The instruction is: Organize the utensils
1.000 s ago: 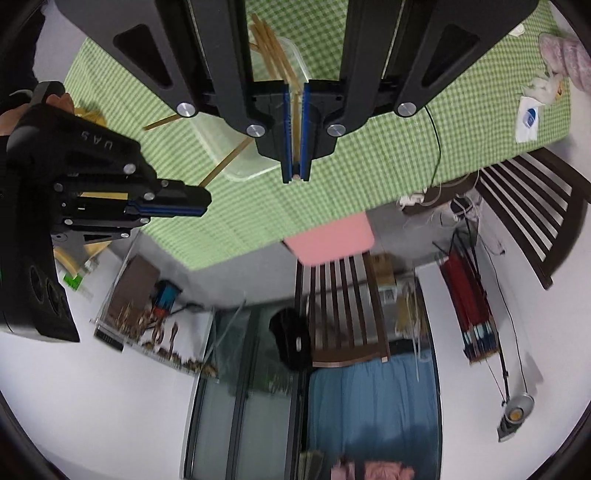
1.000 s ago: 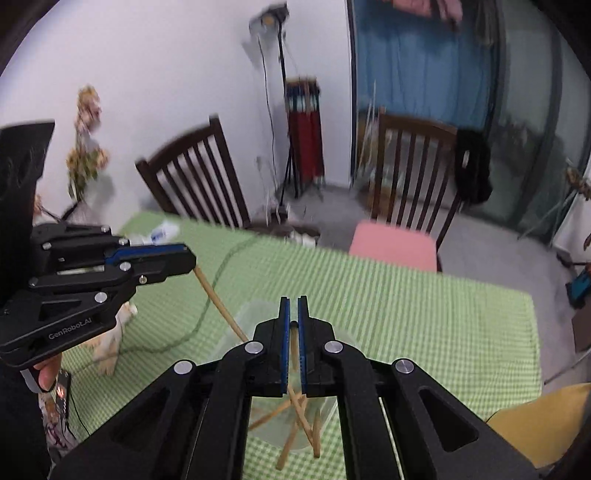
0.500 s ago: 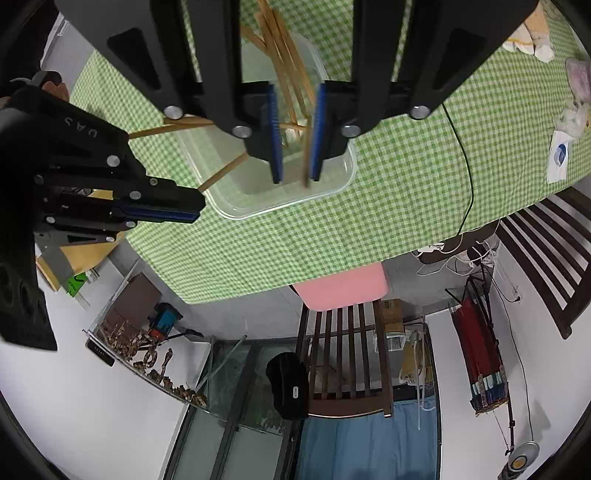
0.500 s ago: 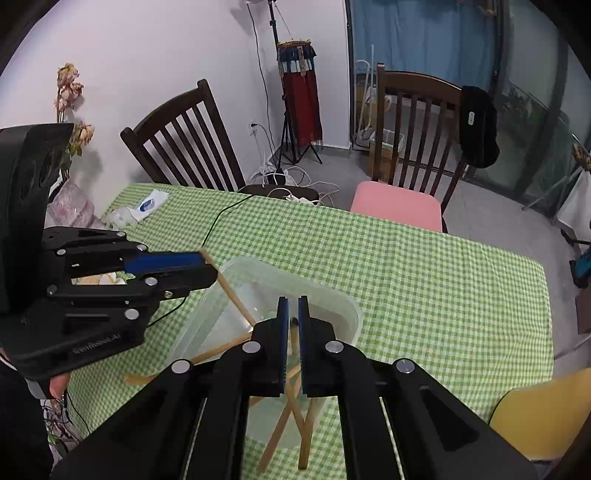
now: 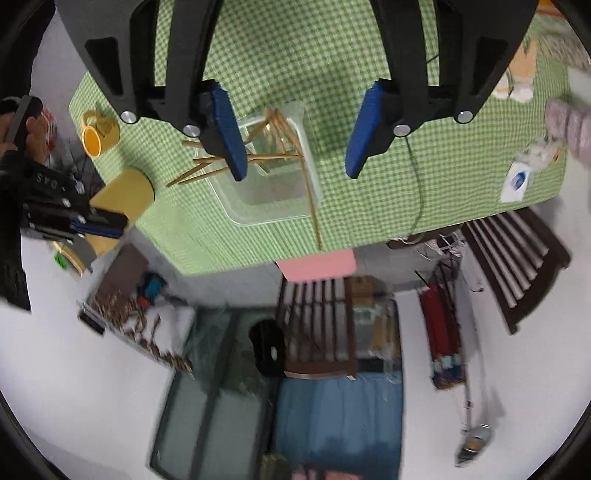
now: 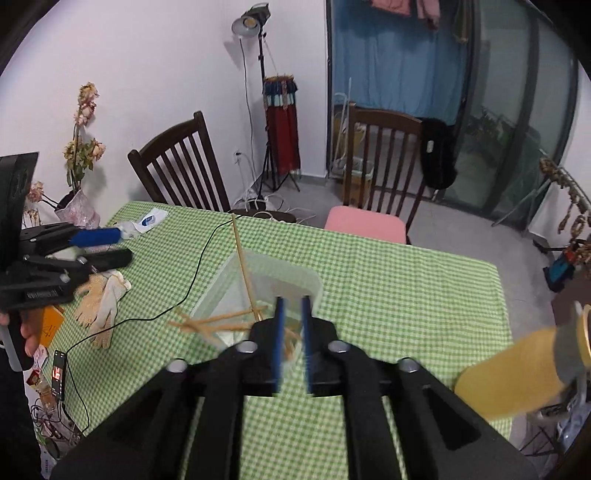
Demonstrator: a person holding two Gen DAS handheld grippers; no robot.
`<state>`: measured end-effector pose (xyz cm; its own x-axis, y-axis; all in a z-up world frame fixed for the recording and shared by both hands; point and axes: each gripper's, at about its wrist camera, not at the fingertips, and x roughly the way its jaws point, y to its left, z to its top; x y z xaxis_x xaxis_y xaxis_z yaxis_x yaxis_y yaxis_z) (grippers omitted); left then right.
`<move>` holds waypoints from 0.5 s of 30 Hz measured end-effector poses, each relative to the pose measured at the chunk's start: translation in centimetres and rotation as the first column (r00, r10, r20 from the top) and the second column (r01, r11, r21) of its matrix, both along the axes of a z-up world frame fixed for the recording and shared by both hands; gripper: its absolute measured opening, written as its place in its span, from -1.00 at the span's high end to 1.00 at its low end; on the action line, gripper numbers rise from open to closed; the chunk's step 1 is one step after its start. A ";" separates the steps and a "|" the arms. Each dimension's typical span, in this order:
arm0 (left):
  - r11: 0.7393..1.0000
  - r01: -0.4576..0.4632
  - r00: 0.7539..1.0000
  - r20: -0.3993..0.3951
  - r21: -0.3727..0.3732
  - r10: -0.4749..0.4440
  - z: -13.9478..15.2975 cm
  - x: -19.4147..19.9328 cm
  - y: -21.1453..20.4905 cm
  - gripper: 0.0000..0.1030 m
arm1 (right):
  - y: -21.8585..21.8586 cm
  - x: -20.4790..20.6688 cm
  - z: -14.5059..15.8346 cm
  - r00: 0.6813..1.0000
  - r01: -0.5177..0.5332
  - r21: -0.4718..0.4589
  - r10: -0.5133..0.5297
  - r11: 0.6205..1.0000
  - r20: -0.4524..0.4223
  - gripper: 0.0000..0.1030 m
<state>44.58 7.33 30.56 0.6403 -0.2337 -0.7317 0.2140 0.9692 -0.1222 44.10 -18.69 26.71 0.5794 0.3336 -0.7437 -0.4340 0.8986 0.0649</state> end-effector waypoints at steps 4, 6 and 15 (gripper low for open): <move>1.000 -0.025 0.999 0.048 -0.006 0.026 -0.2 -5.0 0.8 -0.18 | -1.4 -3.9 -0.3 0.999 0.013 -0.012 -0.013 1.000 0.043 -0.07; 0.999 -0.034 0.994 0.101 -0.014 0.035 -0.3 -7.8 1.0 -0.27 | -1.8 -5.7 -0.9 0.998 0.022 -0.015 -0.021 1.000 0.052 -0.15; 0.996 -0.081 0.964 0.251 -0.043 0.089 -4.1 -17.0 0.1 -0.33 | -1.6 -13.3 -2.7 0.979 0.041 -0.016 -0.037 0.999 0.199 -0.37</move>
